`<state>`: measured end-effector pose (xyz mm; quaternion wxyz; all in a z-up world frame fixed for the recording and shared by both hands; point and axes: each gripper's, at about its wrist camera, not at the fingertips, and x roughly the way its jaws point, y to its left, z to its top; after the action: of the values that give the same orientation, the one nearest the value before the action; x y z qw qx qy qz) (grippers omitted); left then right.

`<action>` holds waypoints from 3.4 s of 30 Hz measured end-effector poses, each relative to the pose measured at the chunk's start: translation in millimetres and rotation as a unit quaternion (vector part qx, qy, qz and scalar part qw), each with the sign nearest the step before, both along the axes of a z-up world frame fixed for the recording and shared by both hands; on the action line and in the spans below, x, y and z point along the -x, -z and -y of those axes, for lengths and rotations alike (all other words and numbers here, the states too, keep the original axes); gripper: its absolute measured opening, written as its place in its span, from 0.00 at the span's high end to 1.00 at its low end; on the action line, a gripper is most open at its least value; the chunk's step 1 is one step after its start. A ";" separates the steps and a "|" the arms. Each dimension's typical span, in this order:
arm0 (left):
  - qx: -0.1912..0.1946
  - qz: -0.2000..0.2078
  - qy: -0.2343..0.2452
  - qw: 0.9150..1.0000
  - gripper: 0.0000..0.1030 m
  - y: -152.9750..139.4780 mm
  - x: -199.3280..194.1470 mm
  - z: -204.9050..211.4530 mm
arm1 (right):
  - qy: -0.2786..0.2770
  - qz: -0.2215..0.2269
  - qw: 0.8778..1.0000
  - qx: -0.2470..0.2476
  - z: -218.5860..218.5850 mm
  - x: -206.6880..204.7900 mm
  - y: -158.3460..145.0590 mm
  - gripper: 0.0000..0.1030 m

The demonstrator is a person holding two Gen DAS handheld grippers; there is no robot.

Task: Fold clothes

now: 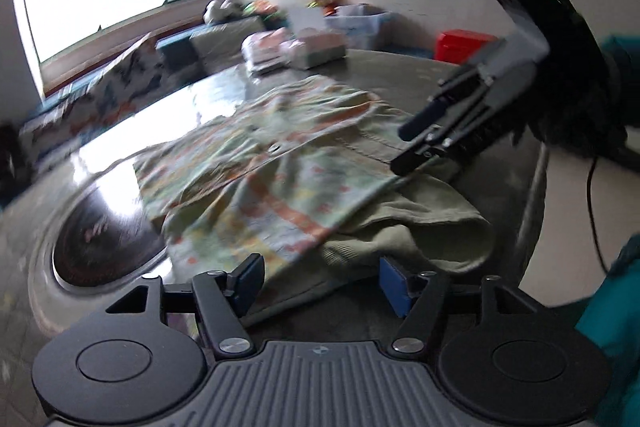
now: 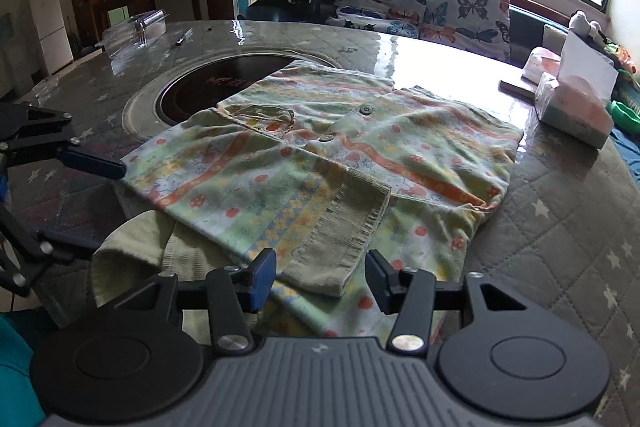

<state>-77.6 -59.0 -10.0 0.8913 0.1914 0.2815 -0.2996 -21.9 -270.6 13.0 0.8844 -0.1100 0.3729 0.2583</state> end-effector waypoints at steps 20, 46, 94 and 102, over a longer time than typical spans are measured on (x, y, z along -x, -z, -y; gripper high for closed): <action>0.041 0.048 0.092 0.994 0.83 6.5 0.6 30.1 | 0.016 0.024 0.999 0.030 23.7 34.1 -18.4 0.50; 0.163 -0.052 -0.026 0.985 0.87 -33.9 -73.3 -11.0 | -0.054 0.006 0.998 -0.044 -12.3 0.8 -4.4 0.79; 0.078 0.013 -0.018 0.997 0.94 -50.3 27.2 -49.8 | -0.061 0.062 0.991 -0.100 -1.9 56.5 -77.8 0.90; 0.122 0.002 -0.066 0.990 0.94 -68.2 -54.4 -56.4 | -0.046 0.067 0.993 -0.080 -10.7 -15.3 -91.5 0.90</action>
<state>-23.2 -2.6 58.2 0.9263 0.0627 0.2528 -0.2722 -6.6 -259.9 104.5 0.9005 -0.0731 0.2851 0.3201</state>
